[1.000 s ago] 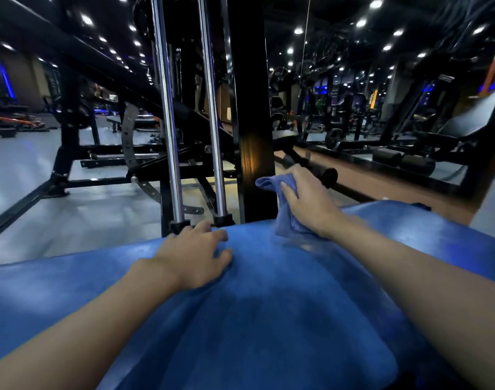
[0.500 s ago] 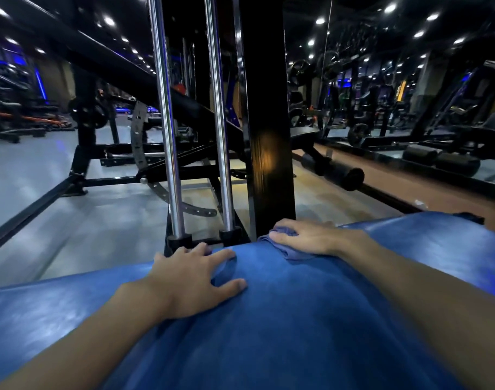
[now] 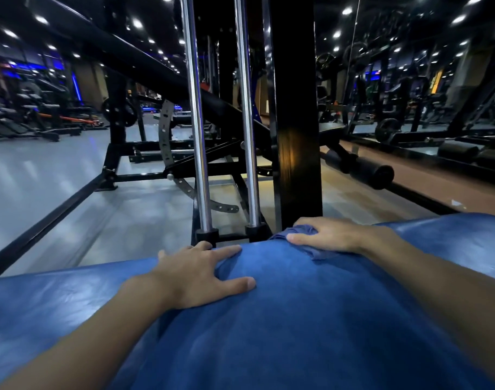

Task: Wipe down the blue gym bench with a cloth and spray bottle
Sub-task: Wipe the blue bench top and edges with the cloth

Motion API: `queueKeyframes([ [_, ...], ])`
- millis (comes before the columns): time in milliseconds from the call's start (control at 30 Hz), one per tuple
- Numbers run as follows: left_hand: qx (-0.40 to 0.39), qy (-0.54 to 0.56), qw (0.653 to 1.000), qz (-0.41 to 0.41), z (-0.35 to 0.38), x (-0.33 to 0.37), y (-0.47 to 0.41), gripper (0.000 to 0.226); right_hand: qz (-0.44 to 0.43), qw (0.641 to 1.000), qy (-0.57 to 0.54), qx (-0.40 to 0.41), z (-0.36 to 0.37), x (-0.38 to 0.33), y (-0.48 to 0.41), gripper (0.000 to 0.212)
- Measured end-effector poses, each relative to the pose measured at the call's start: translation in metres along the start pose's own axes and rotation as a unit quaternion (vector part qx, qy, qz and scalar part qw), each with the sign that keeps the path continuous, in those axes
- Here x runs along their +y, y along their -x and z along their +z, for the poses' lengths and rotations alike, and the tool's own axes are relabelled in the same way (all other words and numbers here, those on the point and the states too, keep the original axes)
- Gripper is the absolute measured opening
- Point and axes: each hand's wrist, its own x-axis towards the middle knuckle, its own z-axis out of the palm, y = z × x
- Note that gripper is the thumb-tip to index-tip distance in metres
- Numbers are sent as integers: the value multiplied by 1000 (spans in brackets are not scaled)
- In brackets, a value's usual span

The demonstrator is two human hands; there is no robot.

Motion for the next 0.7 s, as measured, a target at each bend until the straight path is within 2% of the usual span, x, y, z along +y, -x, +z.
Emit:
queueKeyframes([
  [133,4,8,1000,4,0,1,0,92,-43,995,92,5,26,-51,-21,62],
  [200,8,15,1000,3,-2,-2,4,94,-64,993,95,9,31,-65,-23,61],
  [300,11,20,1000,11,-4,-9,8,93,-65,996,62,16,23,-45,-17,60],
  [433,11,23,999,23,-3,-13,6,97,-20,999,43,27,12,-21,-17,55],
  [533,16,32,999,34,-6,-14,6,85,-31,997,64,25,22,-50,-21,50],
  [600,21,132,991,34,-13,-17,1,68,-61,995,68,30,32,-71,-24,48],
  [700,90,360,928,42,-23,-18,-21,47,-75,996,48,15,35,-76,-25,71],
])
